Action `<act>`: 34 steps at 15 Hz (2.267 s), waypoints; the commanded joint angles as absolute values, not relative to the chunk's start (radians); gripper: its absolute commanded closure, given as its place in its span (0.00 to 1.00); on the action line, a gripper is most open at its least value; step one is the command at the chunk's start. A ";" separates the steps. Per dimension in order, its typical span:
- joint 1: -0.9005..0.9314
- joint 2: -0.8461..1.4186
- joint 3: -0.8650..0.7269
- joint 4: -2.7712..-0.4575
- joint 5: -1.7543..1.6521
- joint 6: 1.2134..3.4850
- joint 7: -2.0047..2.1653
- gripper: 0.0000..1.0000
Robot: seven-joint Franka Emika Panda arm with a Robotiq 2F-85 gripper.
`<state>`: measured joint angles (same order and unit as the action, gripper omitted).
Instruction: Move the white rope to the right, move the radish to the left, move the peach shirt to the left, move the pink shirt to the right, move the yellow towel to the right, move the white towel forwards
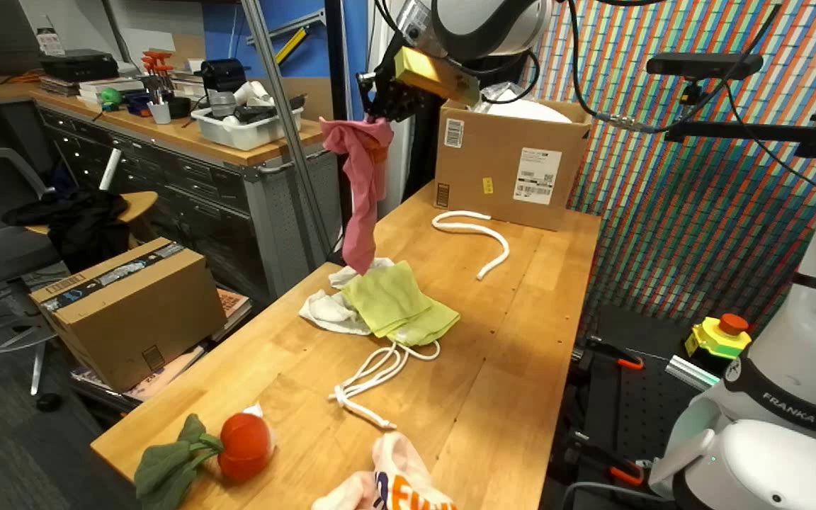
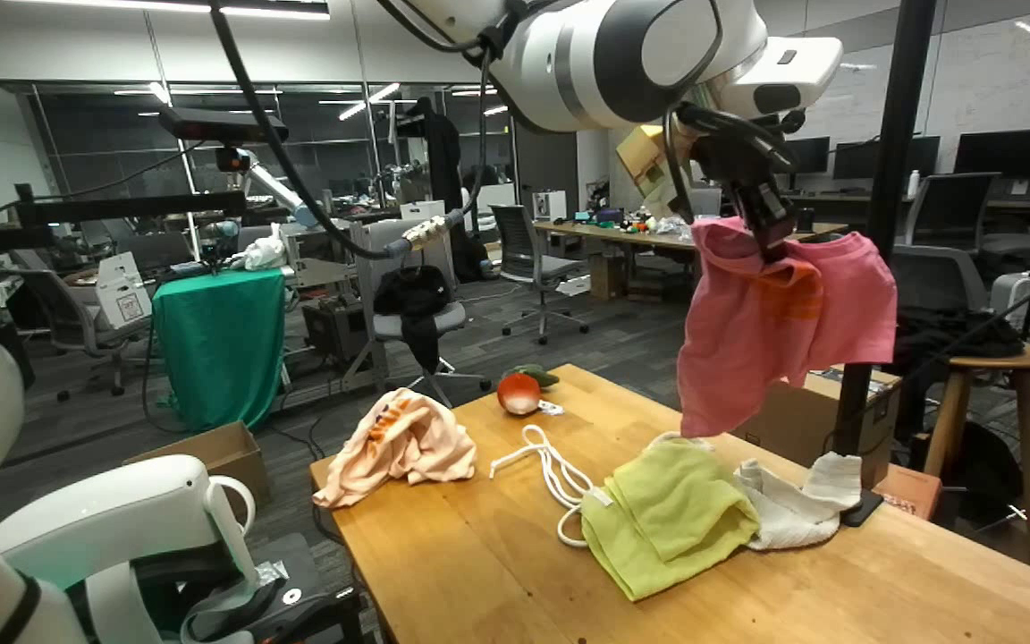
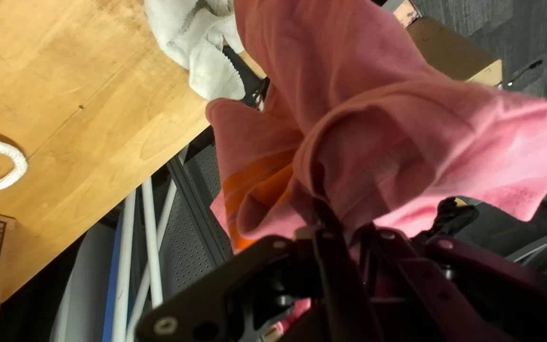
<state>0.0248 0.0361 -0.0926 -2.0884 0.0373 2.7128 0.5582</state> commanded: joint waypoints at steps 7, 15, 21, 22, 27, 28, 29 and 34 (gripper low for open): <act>-0.052 0.004 -0.118 -2.076 -0.100 2.694 0.656 0.96; -0.067 0.136 -0.139 -1.931 -0.194 2.639 0.778 0.96; -0.052 0.324 -0.183 -1.734 -0.176 2.579 0.818 0.96; -0.052 0.349 -0.193 -1.706 -0.170 2.572 0.822 0.96; -0.045 0.448 -0.248 -1.608 -0.174 2.543 0.859 0.96; -0.043 0.464 -0.258 -1.594 -0.176 2.539 0.868 0.96; -0.045 0.478 -0.262 -1.581 -0.170 2.529 0.868 0.96; -0.051 0.548 -0.269 -1.543 -0.155 2.501 0.871 0.96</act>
<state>-0.0620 0.4911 -0.2523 -1.6119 -0.1681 2.5305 0.8519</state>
